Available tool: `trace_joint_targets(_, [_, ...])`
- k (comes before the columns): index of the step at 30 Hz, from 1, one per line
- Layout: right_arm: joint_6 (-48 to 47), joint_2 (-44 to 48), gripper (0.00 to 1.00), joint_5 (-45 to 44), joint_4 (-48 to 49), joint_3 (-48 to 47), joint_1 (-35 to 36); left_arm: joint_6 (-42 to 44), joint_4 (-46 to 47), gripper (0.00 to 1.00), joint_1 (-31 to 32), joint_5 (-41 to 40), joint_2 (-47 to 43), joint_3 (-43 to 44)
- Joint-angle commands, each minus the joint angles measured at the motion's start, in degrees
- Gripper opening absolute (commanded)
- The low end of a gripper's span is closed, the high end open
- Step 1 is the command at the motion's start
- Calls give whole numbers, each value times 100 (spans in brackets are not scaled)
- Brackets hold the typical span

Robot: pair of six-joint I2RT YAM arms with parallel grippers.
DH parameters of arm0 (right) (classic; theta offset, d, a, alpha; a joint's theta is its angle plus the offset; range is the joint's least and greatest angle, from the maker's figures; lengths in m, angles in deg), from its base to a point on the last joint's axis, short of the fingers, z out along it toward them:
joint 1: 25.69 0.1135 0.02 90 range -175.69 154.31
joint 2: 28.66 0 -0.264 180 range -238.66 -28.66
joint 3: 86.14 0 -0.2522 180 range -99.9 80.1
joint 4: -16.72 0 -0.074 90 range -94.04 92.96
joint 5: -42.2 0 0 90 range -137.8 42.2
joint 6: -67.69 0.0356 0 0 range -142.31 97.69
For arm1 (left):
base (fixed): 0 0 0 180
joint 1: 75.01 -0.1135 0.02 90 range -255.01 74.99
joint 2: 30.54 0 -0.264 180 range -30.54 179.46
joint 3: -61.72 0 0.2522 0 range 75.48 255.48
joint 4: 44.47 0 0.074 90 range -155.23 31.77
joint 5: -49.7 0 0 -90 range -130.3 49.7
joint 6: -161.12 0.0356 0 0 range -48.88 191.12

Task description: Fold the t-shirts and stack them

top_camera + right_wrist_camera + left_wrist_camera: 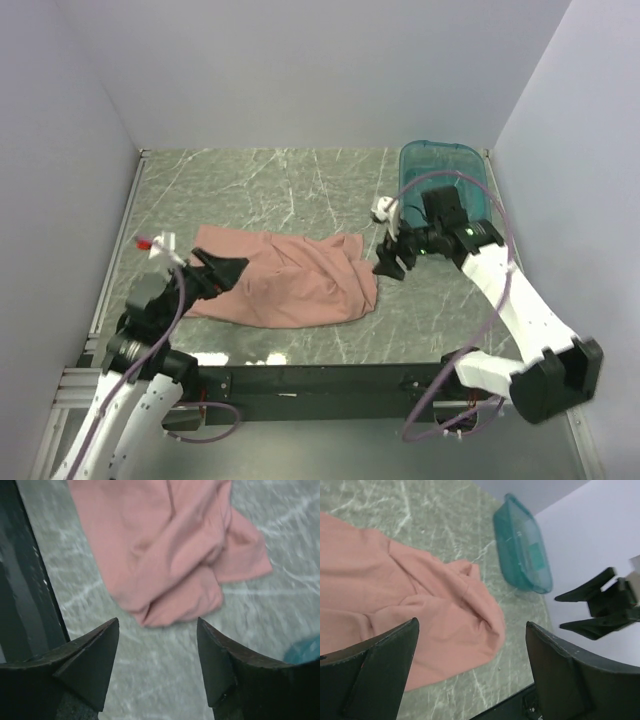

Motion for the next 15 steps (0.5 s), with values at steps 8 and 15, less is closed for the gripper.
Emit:
trace_joint_targets(8, [1101, -2354, 60, 567, 444, -1018, 302, -182, 1138, 83, -38, -422, 3000, 43])
trace_joint_targets(15, [1575, -3322, 58, -5, 462, -1704, 945, -815, 866, 81, -695, -1900, 4589, 736])
